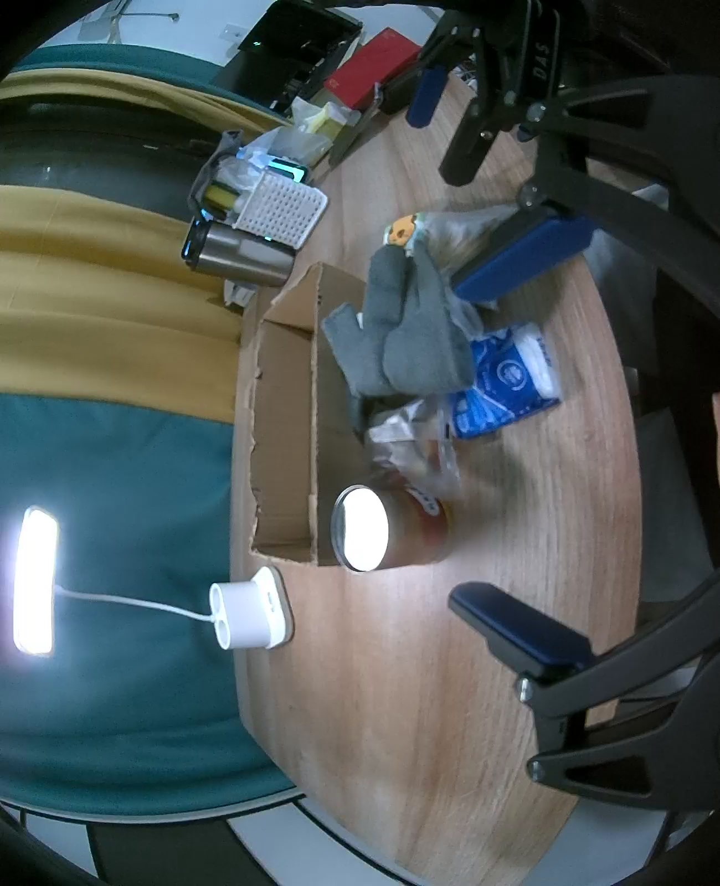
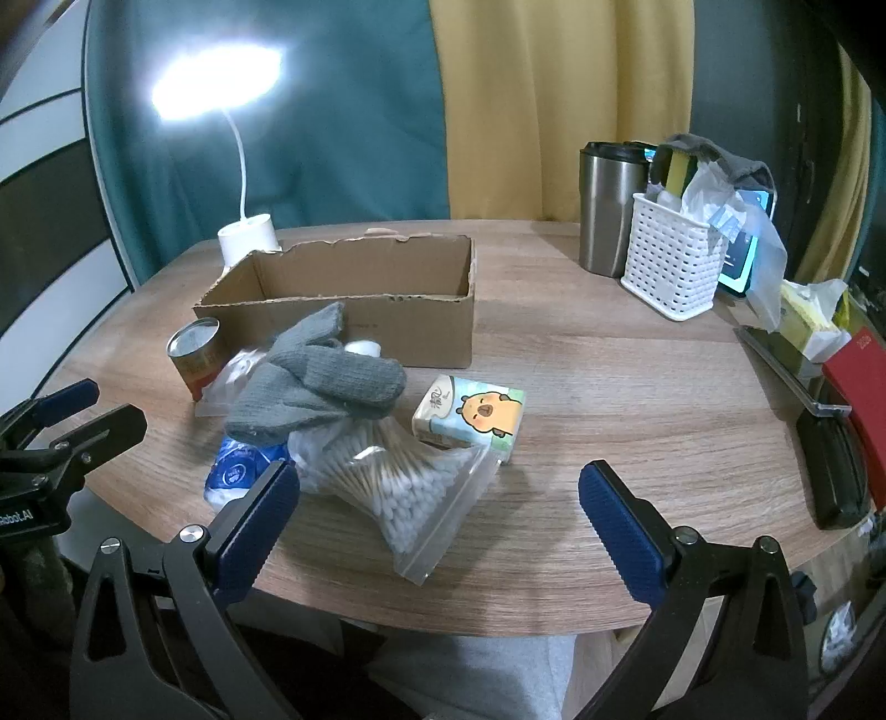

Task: Organize objects

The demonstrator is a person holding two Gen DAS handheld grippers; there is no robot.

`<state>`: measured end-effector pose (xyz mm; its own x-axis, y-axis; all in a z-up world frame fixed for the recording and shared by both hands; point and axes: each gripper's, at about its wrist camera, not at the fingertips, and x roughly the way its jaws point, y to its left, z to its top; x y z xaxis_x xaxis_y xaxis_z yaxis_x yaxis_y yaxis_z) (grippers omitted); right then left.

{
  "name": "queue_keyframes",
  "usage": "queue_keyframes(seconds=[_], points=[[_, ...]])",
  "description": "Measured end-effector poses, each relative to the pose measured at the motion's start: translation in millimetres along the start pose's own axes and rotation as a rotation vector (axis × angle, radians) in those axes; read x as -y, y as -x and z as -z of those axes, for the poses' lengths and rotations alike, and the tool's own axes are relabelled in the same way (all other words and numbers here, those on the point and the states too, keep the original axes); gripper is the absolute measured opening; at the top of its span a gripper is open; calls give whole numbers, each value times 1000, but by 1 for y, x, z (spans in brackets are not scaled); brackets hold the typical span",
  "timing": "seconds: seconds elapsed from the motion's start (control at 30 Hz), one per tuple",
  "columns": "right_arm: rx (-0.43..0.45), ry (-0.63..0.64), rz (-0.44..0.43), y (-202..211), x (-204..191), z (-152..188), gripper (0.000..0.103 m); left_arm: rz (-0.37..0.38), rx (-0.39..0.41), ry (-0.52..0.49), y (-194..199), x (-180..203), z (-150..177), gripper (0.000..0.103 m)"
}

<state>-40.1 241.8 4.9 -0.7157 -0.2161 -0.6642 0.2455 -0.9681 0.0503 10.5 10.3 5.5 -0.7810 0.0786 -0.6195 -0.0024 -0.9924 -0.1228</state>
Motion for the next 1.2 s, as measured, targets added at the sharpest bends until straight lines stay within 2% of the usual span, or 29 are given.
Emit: queue_keyframes(seconds=[1.2], points=[[-3,0,0,-1,0,1,103,-1,-4,3,-1,2,3,102]])
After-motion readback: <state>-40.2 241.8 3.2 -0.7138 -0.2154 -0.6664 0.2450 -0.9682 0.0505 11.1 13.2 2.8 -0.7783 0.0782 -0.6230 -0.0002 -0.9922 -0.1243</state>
